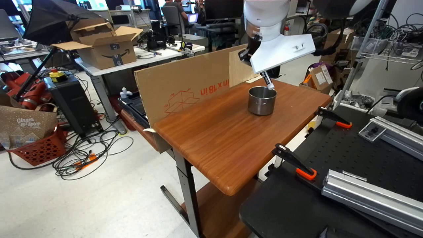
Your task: Place the black marker inside the pot
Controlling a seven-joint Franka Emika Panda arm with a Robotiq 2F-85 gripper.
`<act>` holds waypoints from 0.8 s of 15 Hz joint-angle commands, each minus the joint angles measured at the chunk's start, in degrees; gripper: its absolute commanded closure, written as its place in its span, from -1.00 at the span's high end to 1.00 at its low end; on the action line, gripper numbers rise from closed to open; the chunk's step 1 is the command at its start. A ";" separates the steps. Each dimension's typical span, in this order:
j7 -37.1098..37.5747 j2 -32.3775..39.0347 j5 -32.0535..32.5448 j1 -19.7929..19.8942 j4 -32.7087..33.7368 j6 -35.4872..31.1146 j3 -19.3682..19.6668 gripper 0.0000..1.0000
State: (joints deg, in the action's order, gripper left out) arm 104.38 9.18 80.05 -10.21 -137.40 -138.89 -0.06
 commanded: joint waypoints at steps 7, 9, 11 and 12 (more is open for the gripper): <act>5.01 2.37 4.27 2.52 0.63 0.96 -1.90 -0.90; 5.19 3.24 4.47 2.86 1.03 1.11 -1.86 -0.90; 5.22 4.44 4.40 3.13 1.51 0.96 -1.88 -0.90; 5.23 5.27 4.35 3.15 1.91 1.00 -1.92 -0.90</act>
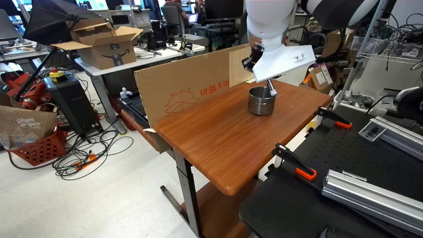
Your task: Place the black marker inside the pot
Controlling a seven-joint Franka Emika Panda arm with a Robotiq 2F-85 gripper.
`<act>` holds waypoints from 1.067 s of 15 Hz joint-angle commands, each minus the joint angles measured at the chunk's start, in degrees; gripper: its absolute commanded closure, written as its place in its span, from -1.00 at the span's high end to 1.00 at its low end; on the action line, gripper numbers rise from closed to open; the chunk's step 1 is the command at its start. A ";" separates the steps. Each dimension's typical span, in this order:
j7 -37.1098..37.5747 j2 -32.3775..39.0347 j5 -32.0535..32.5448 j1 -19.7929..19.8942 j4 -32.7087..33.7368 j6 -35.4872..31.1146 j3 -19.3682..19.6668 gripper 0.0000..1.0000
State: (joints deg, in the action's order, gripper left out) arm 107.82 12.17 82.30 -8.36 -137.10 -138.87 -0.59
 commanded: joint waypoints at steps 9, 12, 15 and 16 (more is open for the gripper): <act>1.53 8.76 1.54 0.92 6.40 1.36 -2.04 -0.90; 1.39 9.96 0.97 1.07 7.43 0.82 -2.29 0.06; 1.48 10.48 0.85 1.17 8.04 0.64 -2.35 0.47; 1.49 10.50 0.77 1.22 8.07 0.58 -2.33 0.64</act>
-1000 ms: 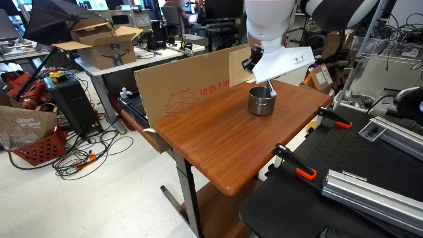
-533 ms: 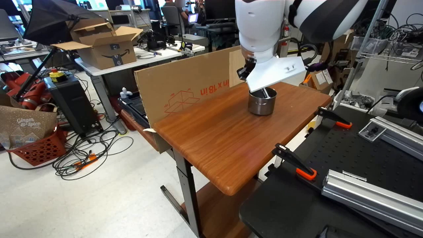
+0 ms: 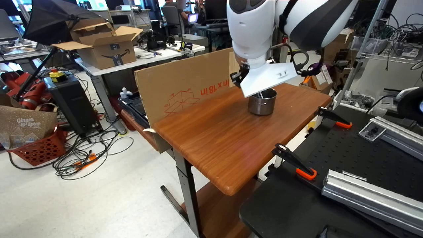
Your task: Place the black marker inside the pot
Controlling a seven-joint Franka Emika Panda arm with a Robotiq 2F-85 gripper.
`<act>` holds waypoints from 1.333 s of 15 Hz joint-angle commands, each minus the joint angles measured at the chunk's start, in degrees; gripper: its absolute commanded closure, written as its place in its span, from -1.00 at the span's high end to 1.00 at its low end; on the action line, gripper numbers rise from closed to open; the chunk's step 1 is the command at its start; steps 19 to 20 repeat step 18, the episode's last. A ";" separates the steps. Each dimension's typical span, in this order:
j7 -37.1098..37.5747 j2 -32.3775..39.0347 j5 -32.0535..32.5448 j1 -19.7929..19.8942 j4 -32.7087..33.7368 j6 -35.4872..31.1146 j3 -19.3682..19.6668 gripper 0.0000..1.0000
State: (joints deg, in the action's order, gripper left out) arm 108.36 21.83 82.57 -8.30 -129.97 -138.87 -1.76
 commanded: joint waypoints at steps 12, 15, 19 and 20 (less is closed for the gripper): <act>-0.27 -2.26 -0.49 0.99 1.76 0.12 -2.41 1.00; -0.35 -3.42 -0.60 0.95 1.29 0.05 -2.63 1.00; -0.35 -3.42 -0.60 1.00 1.09 0.05 -2.62 1.00; -0.35 -3.42 -0.60 1.00 1.09 0.05 -2.62 1.00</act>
